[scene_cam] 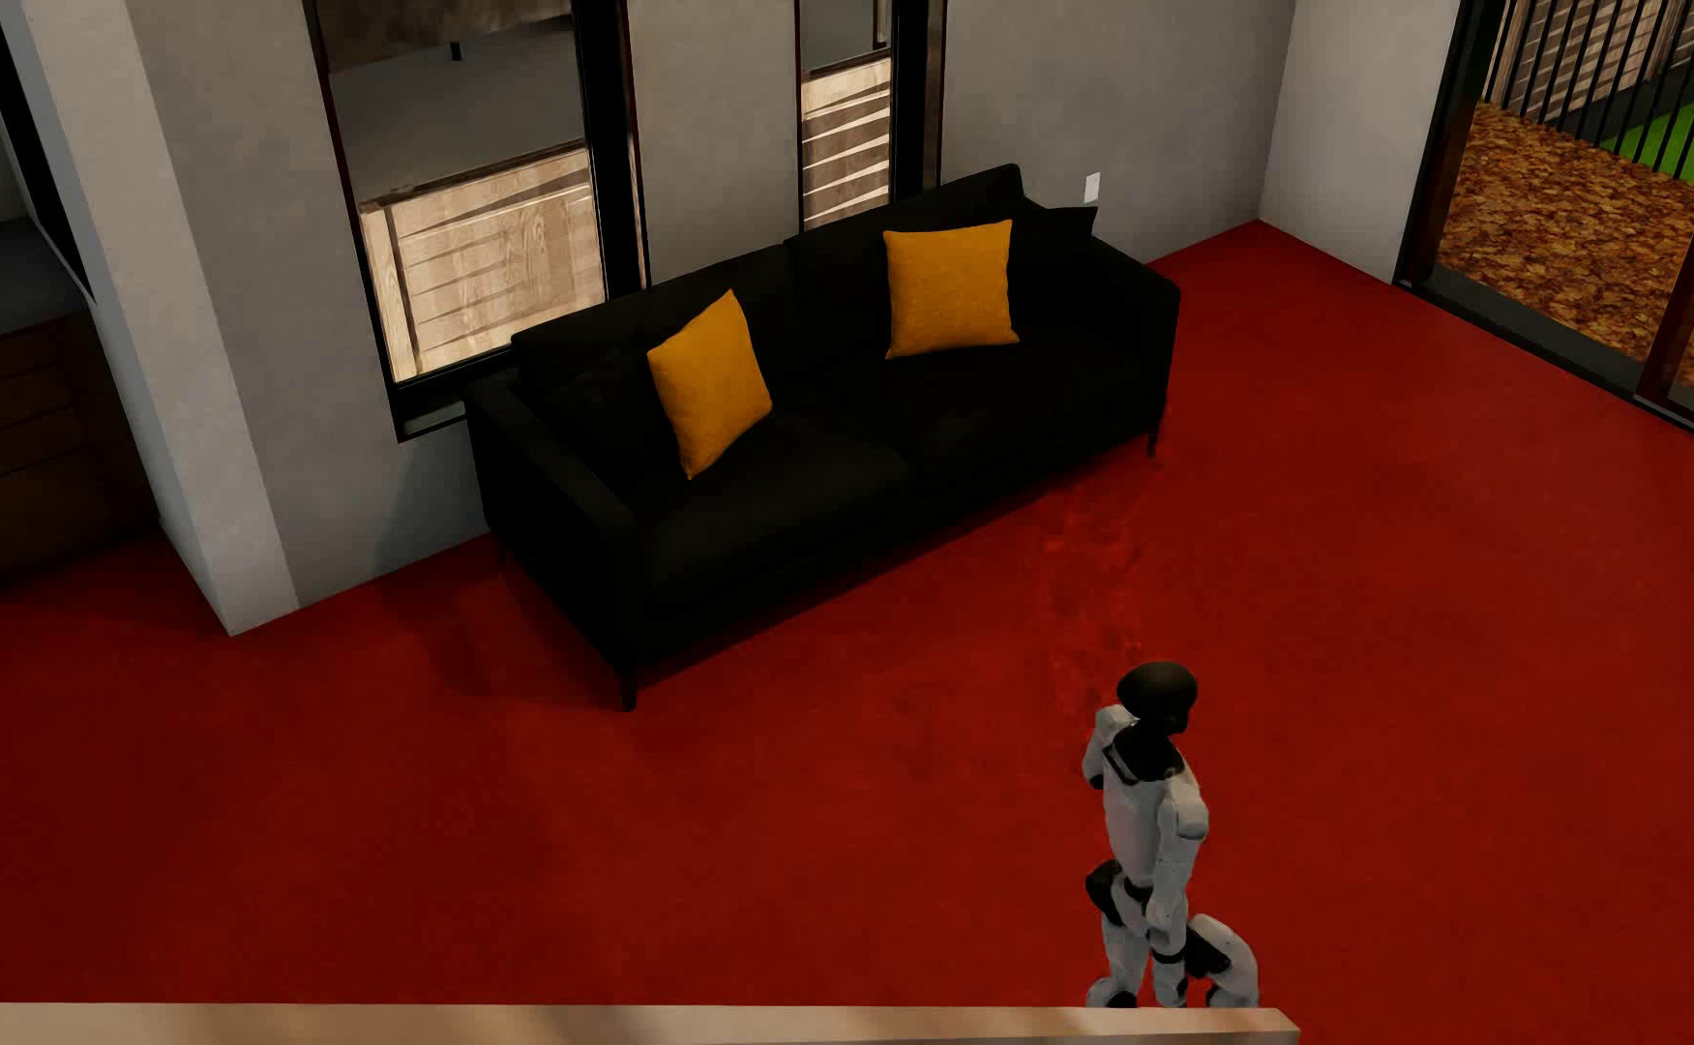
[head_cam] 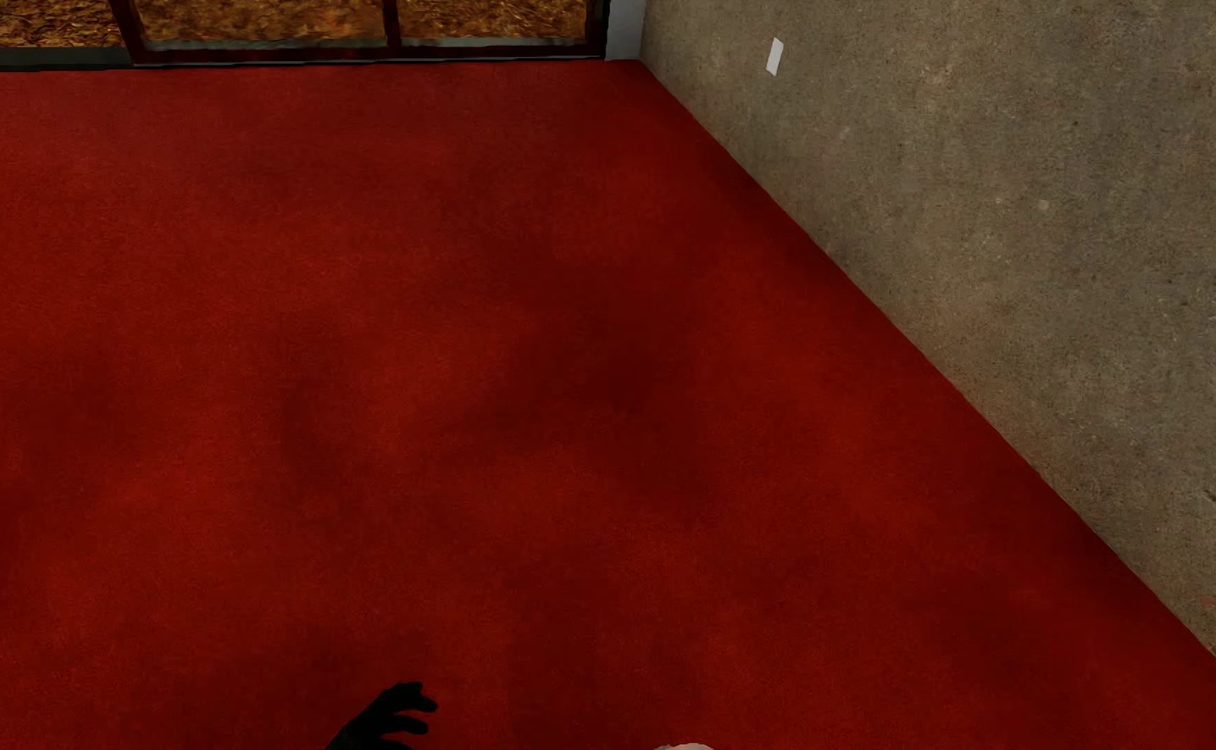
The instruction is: Go to sofa
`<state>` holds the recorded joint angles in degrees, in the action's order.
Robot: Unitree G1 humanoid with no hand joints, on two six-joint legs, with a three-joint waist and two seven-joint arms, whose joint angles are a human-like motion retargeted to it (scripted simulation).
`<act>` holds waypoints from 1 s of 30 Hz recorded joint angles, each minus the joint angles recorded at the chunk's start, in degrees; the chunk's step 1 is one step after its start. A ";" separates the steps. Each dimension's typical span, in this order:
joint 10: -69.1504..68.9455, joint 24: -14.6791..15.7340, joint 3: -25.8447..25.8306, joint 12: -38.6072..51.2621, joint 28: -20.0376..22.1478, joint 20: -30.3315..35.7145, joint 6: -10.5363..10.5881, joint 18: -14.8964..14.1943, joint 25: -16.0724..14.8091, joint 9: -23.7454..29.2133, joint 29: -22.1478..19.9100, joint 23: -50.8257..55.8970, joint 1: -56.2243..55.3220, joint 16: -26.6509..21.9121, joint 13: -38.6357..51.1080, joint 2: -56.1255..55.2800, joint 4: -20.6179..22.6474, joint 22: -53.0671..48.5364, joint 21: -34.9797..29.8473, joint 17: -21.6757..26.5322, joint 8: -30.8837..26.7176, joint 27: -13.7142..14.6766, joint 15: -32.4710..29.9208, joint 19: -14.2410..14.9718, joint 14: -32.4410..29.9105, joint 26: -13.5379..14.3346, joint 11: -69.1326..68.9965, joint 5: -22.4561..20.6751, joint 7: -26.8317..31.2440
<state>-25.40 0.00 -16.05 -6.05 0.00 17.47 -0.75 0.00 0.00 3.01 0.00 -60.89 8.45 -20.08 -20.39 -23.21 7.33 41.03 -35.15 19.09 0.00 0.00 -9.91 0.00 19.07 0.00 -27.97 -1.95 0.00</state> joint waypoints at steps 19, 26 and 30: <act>-27.24 0.00 22.02 -16.62 0.00 6.67 6.25 0.00 0.00 2.84 0.00 16.87 -35.96 2.35 22.33 27.56 -8.80 11.52 19.28 7.83 0.00 0.00 23.75 0.00 -19.46 0.00 -0.48 -4.27 0.00; -2.95 0.00 29.82 -17.67 0.00 6.90 3.05 0.00 0.00 -2.89 0.00 28.87 -36.34 5.59 25.32 39.27 -12.29 20.04 21.16 5.25 0.00 0.00 28.64 0.00 -15.10 0.00 -1.81 0.25 0.00; -7.60 0.00 23.38 -15.62 0.00 11.35 -3.85 0.00 0.00 -5.55 0.00 21.70 -33.19 3.78 14.04 34.58 -3.82 23.18 15.87 0.65 0.00 0.00 -6.54 0.00 -24.48 0.00 -19.43 3.84 0.00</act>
<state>-32.99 0.00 7.32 -21.66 0.00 28.83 -4.60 0.00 0.00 -2.54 0.00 -39.20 -24.73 -16.30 -6.36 11.38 3.51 64.22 -19.28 19.74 0.00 0.00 -16.46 0.00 -5.41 0.00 -47.40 1.89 0.00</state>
